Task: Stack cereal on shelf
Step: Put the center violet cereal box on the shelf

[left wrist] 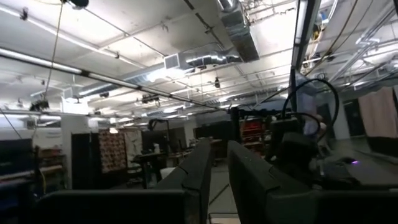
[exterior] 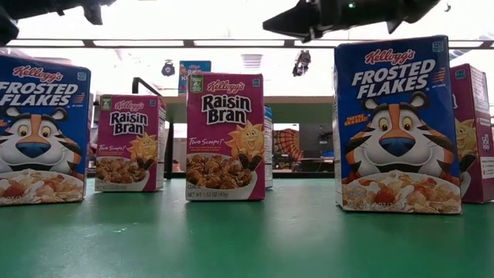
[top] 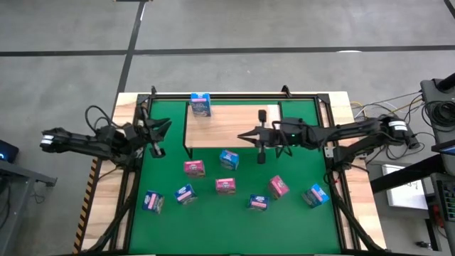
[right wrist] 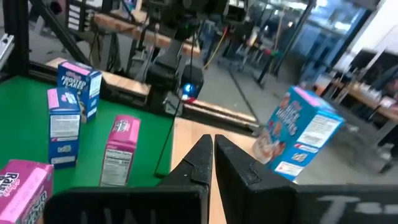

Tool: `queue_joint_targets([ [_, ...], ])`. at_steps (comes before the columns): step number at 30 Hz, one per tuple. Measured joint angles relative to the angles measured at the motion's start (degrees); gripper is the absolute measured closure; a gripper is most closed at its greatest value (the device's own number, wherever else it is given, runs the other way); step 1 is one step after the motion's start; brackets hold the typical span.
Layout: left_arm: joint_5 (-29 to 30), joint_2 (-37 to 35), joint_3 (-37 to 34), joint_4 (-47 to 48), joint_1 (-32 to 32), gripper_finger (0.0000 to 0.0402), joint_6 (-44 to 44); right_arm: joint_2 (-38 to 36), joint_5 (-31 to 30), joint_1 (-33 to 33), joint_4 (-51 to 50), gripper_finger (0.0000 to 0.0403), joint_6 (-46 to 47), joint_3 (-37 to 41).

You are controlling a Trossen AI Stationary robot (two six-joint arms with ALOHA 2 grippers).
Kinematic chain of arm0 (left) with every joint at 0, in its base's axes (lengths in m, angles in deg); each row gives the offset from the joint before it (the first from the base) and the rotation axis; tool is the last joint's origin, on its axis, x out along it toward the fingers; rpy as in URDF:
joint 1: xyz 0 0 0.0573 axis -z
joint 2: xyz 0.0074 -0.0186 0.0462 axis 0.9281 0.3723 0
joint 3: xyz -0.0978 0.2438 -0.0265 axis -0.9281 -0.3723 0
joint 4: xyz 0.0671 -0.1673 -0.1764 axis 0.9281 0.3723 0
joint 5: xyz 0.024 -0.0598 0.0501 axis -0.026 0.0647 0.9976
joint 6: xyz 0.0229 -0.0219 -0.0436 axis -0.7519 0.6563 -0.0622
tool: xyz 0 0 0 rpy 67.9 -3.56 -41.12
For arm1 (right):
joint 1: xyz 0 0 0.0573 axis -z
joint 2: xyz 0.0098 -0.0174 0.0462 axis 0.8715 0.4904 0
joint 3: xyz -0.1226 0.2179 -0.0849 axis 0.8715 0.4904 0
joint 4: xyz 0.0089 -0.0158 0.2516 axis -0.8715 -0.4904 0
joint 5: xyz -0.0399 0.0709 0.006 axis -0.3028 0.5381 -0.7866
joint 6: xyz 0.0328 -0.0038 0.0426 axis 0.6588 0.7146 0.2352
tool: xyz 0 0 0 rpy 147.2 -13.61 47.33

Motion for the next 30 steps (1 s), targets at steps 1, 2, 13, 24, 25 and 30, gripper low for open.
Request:
queue_joint_targets([
  [1, -0.02, 0.96, 0.55, -0.09, 0.0, 0.0364, 0.75, -0.51, 0.02, 0.0, 1.0, 0.0394, -0.69, 0.88],
  [2, -0.02, 2.05, 0.98, -0.04, 0.0, 0.0364, 1.44, -0.89, 0.06, 0.0, 1.96, 0.0394, -1.37, 1.54],
  [13, -0.06, 15.66, 12.46, 13.55, 0.0, 0.0364, 9.24, -5.35, 1.92, 0.0, 3.15, 0.0394, -3.82, 4.8],
  [24, -0.09, 27.91, 28.31, 38.43, 0.57, 0.0364, 16.63, -14.58, 1.96, 0.0, 17.69, 0.0394, -8.02, 17.22],
  [25, -0.08, 28.87, 29.03, 39.72, 0.73, 0.0364, 16.82, -15.43, 1.97, 0.0, 17.92, 0.0394, -8.47, 17.99],
  [30, -3.07, 33.93, 33.61, 44.62, 1.07, 0.0364, 20.49, -20.0, 3.48, 0.02, 17.94, 0.0394, -8.44, 20.68],
])
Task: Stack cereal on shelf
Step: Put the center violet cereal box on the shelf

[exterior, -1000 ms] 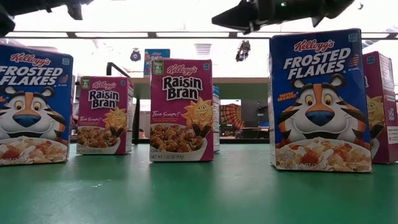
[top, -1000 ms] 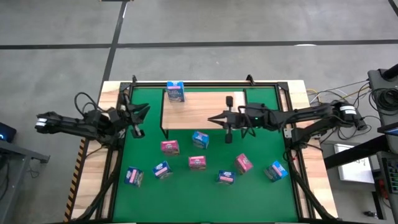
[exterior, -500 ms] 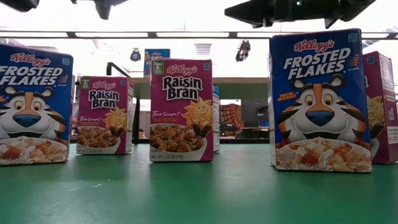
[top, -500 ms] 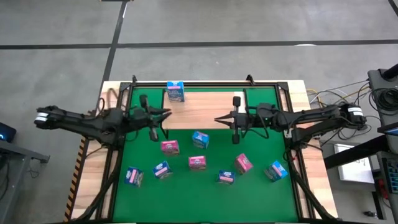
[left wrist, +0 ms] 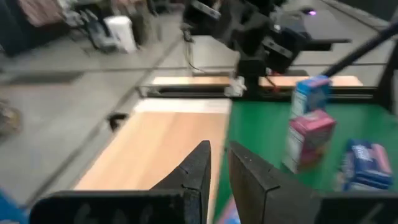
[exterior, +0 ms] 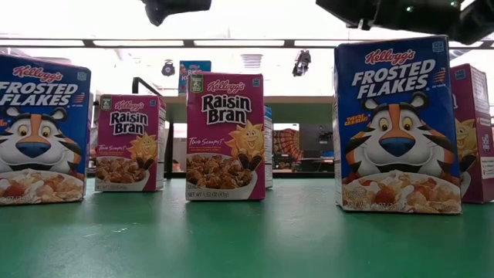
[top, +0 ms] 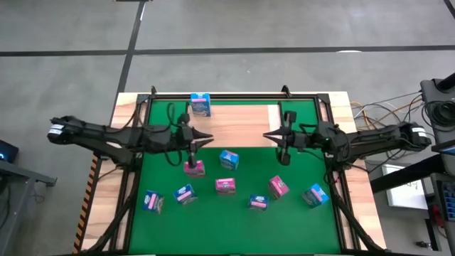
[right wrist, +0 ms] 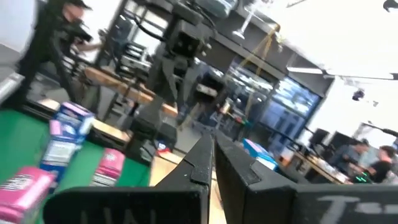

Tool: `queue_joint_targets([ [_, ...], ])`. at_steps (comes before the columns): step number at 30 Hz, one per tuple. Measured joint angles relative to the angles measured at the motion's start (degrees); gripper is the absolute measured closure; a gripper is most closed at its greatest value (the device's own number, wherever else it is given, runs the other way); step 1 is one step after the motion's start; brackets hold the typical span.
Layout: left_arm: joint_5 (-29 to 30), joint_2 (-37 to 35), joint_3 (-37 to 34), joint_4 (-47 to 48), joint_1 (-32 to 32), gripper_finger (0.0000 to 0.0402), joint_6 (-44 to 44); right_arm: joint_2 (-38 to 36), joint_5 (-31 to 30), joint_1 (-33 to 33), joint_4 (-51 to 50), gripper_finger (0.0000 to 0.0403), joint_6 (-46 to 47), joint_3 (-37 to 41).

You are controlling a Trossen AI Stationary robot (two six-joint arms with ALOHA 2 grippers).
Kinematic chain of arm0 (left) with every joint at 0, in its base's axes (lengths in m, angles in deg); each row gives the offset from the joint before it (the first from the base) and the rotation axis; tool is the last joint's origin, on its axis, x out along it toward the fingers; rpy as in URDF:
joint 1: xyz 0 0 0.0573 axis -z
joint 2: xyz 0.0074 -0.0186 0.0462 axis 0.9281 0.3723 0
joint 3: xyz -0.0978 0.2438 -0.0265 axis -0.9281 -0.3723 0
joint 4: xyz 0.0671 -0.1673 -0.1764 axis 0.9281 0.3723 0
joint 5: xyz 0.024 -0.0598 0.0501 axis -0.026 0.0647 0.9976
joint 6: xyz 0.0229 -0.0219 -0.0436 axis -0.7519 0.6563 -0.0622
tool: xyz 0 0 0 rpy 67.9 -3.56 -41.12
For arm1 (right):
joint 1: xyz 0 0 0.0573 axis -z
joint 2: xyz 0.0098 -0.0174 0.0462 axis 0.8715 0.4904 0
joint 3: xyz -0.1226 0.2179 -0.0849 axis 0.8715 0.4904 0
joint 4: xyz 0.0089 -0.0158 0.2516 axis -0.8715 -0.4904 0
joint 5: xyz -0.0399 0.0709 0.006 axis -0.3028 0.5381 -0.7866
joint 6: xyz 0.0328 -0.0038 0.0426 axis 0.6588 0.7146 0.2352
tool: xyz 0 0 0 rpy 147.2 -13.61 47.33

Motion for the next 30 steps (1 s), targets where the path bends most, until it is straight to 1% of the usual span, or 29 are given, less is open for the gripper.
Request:
queue_joint_targets([
  [3, -4.71, 3.46, 3.05, 4.09, 0.08, 0.0364, 4.07, -3.29, 1.86, -0.2, 0.08, 0.0394, 1.04, 1.49],
  [6, -7.4, 7.05, 6.8, 10.24, 0.26, 0.0364, 9.79, -7.02, 2.06, -0.29, 0.04, 0.0394, 1.36, 3.56],
  [12, -7.46, 13.38, 15.27, 24.49, 1.97, 0.0364, 18.16, -13.41, 2.01, -0.36, -0.05, 0.0394, 2.69, 6.49],
  [14, -7.61, 15.65, 18.92, 28.04, 2.73, 0.0364, 20.9, -14.11, 2.0, -0.37, 0.05, 0.0394, 2.77, 6.89],
  [19, -10.37, 22.82, 29.25, 38.73, 5.44, 0.0364, 27.2, -14.16, 0.96, -0.35, -0.22, 0.0394, 2.97, 7.29],
  [24, -9.9, 30.85, 39.08, 47.58, 9.36, 0.0364, 28.81, -14.23, 0.93, -0.33, -0.14, 0.0394, 2.53, 7.27],
  [30, -7.35, 40.25, 47.56, 56.14, 12.68, 0.0364, 25.53, -14.27, 0.93, -0.33, -0.03, 0.0394, 2.54, 7.27],
])
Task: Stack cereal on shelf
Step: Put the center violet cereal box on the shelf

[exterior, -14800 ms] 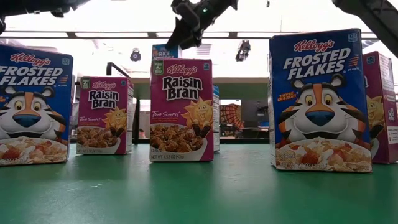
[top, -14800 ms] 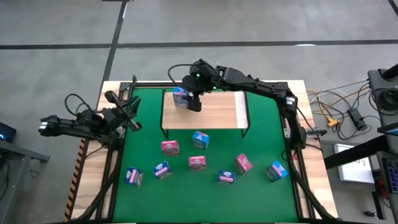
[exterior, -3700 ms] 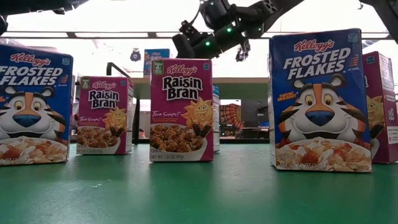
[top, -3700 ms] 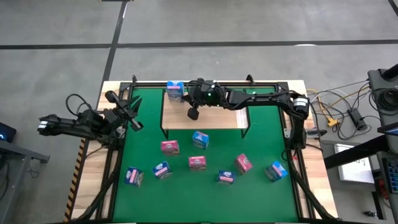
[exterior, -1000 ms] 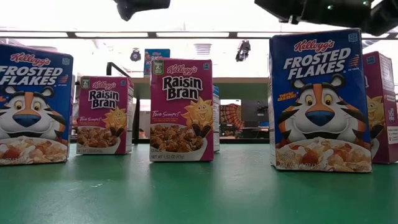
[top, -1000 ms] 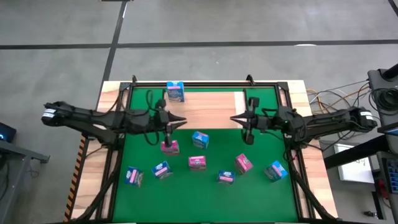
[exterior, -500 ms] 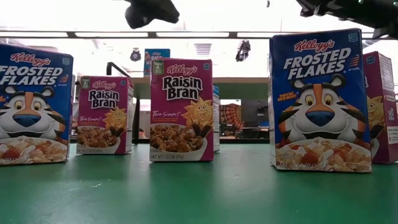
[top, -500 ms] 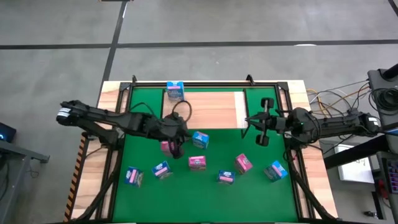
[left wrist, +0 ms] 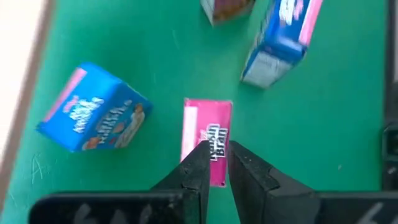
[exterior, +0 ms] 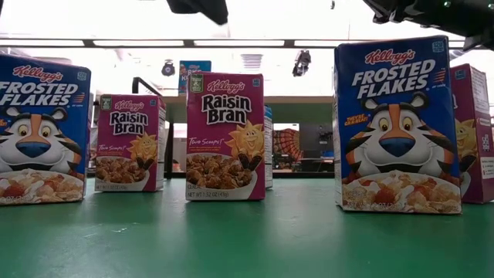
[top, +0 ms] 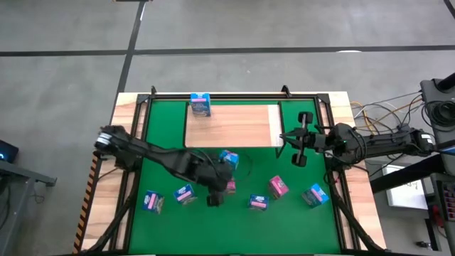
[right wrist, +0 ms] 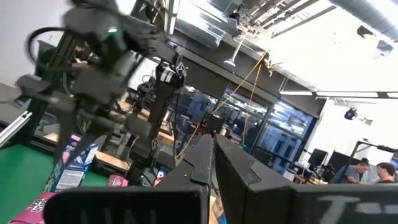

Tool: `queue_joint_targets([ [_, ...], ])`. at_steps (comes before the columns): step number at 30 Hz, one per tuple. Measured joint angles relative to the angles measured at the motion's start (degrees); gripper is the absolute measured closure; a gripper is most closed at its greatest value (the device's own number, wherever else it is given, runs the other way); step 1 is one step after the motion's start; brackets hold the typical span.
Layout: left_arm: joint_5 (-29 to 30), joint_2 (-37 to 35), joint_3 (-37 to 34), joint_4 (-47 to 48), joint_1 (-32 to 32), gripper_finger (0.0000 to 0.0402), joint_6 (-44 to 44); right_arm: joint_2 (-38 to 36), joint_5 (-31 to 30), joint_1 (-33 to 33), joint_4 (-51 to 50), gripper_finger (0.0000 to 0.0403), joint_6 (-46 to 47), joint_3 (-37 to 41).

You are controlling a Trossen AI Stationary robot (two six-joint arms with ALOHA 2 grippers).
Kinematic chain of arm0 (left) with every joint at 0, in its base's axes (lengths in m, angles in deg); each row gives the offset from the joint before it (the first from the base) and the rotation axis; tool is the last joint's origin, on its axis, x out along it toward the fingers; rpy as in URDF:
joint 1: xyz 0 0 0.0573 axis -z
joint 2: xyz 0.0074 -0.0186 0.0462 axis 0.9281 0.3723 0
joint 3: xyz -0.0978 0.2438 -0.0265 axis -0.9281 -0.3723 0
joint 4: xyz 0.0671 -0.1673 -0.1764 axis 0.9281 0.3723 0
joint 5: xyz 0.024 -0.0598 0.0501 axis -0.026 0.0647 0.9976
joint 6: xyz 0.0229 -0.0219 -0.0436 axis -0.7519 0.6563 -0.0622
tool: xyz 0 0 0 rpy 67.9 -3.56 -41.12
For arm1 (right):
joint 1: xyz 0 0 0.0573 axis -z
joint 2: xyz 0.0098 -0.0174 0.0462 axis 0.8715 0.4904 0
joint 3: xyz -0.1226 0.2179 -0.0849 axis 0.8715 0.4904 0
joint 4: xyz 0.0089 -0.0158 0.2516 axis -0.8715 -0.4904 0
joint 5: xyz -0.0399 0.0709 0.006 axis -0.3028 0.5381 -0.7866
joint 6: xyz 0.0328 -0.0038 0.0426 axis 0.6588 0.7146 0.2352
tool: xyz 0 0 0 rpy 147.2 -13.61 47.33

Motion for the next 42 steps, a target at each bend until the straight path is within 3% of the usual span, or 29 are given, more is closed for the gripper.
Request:
queue_joint_targets([
  [9, 0.43, 7.07, 4.36, 5.61, 0.7, 0.0339, -1.25, 0.0, 0.0, -0.01, 0.0, 0.0394, 0.0, -0.02],
  [21, 1.82, 6.85, 3.13, 2.64, 0.63, 0.0189, -0.99, 0.02, -0.02, -0.02, -0.17, 0.0394, 0.22, -0.07],
  [25, 1.94, 6.83, 1.82, 1.36, 0.23, 0.0157, -1.18, 0.02, -0.02, -0.01, -0.2, 0.0394, 0.22, -0.07],
  [42, -0.89, 6.14, -2.65, -3.88, -1.48, 0.015, -2.52, 0.02, -0.04, 0.0, -0.22, 0.0394, 0.2, -0.07],
])
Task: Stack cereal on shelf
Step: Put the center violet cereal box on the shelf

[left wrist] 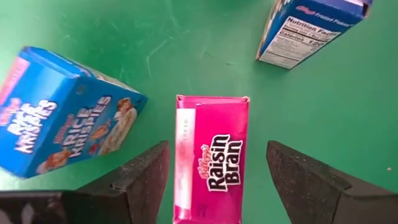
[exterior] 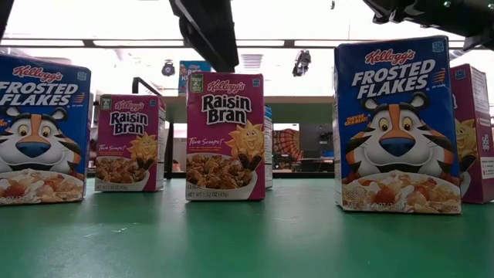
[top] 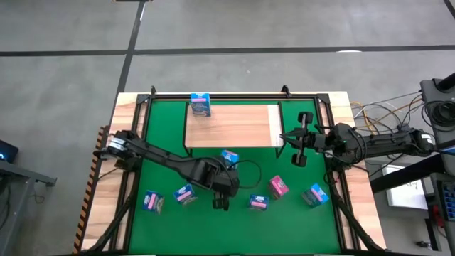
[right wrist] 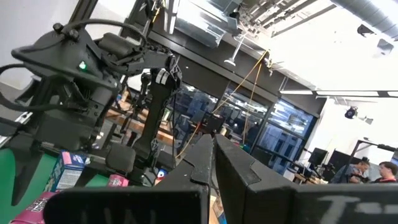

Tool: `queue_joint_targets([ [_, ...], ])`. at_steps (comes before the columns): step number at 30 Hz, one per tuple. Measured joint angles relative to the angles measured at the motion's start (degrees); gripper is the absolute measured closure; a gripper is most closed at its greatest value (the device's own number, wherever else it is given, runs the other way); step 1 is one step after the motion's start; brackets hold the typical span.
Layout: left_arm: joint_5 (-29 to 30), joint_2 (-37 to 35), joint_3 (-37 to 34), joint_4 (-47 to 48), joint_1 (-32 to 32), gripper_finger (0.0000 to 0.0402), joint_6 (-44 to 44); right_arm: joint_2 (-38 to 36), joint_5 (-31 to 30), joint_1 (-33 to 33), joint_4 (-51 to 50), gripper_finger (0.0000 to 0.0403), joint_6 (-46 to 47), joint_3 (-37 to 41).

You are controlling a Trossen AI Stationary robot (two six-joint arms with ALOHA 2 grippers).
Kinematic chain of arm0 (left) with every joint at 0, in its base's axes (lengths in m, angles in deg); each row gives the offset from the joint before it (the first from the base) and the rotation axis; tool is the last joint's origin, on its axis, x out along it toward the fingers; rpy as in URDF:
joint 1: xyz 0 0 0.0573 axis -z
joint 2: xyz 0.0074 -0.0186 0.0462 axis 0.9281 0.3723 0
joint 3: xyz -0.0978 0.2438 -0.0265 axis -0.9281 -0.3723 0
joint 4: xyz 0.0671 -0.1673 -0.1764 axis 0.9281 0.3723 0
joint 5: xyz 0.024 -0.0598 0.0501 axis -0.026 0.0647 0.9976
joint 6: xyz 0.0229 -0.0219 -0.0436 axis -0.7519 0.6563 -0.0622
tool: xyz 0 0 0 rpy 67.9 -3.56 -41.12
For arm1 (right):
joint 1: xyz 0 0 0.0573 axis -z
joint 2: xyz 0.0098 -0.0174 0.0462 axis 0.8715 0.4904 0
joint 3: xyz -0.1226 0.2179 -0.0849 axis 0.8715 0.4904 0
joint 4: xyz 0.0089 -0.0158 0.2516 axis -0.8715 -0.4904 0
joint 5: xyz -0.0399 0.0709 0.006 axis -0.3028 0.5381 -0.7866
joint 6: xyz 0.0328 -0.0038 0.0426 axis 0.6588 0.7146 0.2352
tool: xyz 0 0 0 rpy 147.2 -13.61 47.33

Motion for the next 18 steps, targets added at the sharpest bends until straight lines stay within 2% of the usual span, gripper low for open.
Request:
queue_joint_targets([
  [10, -0.28, -1.06, -3.15, -3.38, -0.84, 0.015, -0.39, 0.0, 0.0, -0.02, 0.0, 0.0394, 0.0, 0.0],
  [18, -4.08, -3.5, -9.99, -11.07, -1.93, 0.015, 1.15, 0.0, 0.0, 0.0, 0.0, 0.0394, 0.0, -0.02],
])
